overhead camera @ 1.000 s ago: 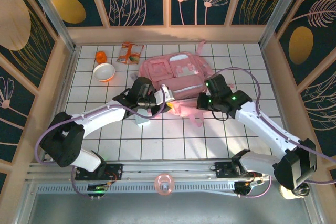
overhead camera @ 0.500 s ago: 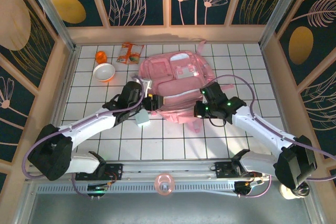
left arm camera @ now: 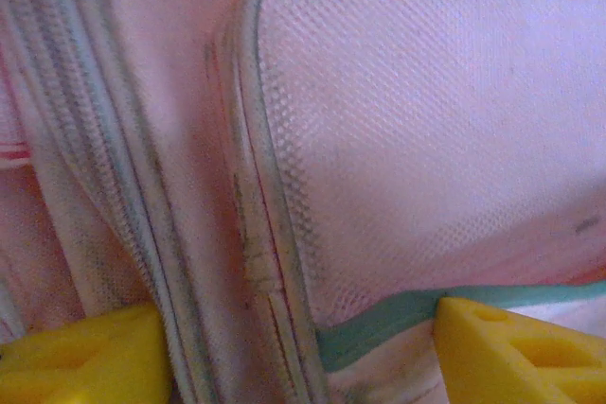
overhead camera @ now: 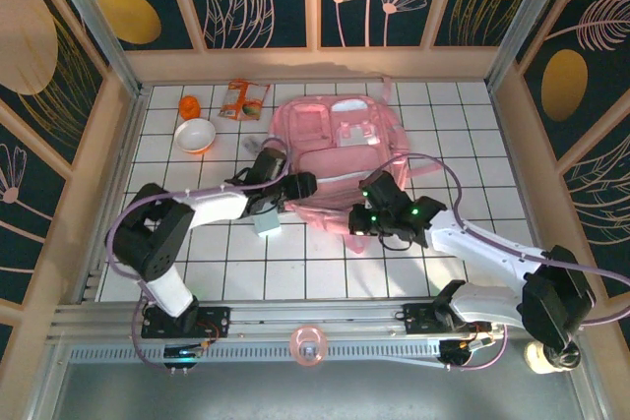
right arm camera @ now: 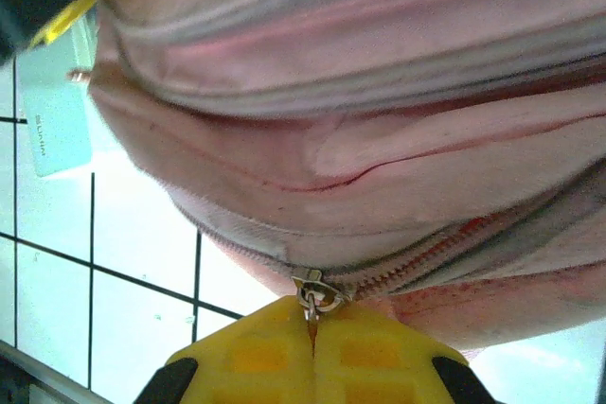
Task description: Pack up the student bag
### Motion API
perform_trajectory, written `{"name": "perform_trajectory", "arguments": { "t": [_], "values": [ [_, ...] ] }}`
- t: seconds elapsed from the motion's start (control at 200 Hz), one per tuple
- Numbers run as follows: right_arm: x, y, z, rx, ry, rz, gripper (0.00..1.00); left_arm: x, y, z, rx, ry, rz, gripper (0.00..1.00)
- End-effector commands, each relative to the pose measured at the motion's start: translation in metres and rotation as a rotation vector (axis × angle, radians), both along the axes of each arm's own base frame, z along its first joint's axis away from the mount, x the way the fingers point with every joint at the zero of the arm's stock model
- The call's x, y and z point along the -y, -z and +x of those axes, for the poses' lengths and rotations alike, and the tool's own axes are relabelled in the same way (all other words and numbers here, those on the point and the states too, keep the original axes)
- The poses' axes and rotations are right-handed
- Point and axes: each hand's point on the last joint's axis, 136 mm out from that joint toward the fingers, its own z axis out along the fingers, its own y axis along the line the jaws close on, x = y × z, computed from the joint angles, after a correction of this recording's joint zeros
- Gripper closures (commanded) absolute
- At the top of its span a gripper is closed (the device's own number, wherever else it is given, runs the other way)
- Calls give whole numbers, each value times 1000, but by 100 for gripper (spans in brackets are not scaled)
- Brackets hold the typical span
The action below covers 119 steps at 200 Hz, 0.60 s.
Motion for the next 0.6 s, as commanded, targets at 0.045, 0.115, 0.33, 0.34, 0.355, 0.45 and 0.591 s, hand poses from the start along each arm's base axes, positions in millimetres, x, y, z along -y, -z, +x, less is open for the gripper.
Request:
{"name": "perform_trajectory", "arguments": {
  "t": [0.045, 0.115, 0.33, 0.34, 0.355, 0.45, 0.591],
  "values": [
    [-35, -7, 6, 26, -23, 106, 100, 37, -35, 48, 111, 36, -113, 30],
    [-43, -5, 11, 32, -33, 111, 100, 40, -42, 57, 131, 42, -101, 29],
    [-52, 3, 25, 38, -28, 86, 100, 16, -63, 36, 109, -7, -84, 26],
    [-52, 4, 25, 37, -28, 83, 100, 15, -61, 33, 99, -11, -88, 26],
    [-52, 5, 25, 36, -28, 81, 100, 13, -63, 29, 90, -17, -102, 26],
    [-55, 7, 26, 31, -35, 81, 100, -1, -65, -4, 11, -63, -189, 31],
    [-58, 6, 27, 33, -46, 86, 100, -8, -58, -42, -122, -110, -307, 33]
  ]
}}
